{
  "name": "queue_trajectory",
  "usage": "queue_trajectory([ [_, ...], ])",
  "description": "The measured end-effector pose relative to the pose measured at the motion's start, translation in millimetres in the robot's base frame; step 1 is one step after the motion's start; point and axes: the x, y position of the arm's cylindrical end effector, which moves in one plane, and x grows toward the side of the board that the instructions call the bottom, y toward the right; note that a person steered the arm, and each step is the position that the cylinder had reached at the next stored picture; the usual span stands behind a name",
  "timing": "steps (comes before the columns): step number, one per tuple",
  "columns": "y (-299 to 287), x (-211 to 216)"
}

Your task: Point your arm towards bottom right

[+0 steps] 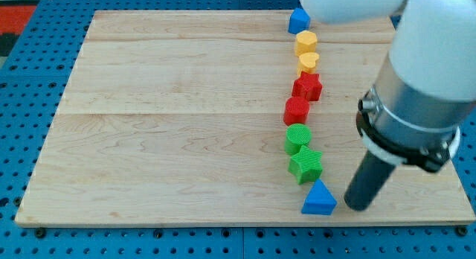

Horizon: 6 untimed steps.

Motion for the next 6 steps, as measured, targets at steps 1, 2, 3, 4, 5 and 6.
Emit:
queue_trajectory([
  [1, -7, 13],
  [2, -12, 12],
  [3, -27, 12],
  [4, -38, 11],
  [5, -29, 11],
  [6, 27, 12],
])
